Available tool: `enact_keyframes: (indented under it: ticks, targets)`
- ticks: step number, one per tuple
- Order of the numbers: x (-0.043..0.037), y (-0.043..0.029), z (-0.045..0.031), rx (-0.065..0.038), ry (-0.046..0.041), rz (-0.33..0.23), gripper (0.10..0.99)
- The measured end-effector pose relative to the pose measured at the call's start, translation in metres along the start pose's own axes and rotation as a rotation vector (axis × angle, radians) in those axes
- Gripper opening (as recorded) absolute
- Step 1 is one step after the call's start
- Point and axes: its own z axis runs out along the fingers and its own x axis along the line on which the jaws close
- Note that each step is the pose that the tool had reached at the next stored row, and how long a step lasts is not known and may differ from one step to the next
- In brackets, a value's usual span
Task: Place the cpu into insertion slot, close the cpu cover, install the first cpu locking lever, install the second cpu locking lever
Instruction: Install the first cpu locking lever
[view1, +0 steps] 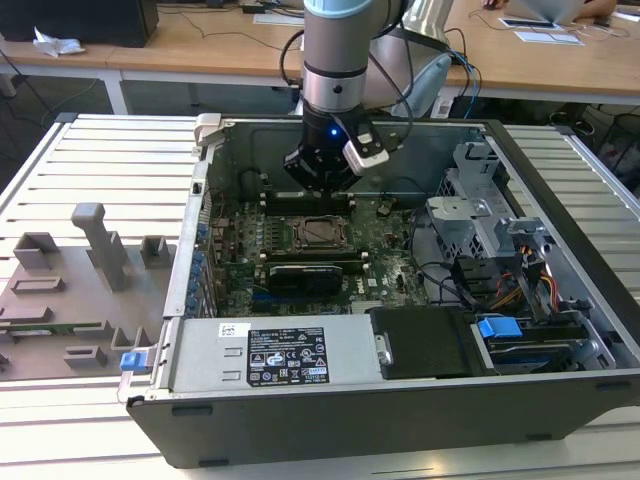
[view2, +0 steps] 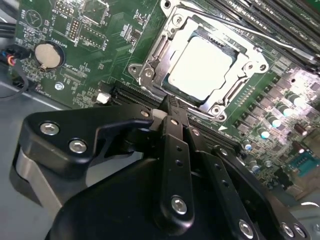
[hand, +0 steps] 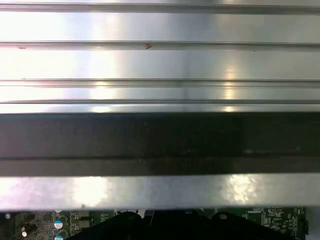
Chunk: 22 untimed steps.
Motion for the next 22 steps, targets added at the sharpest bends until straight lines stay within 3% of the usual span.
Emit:
enact_keyframes:
  ticks: [9,12,22]
  targets:
    - [-0.0004,-0.0001,-0.0171,0.004,0.0,0.0,0.106]
    - [-0.0007,-0.0001,-0.0282,0.007,0.0,0.0,0.106]
    - [-0.0011,-0.0002,-0.0446,0.009,-0.0001,0.0,0.106]
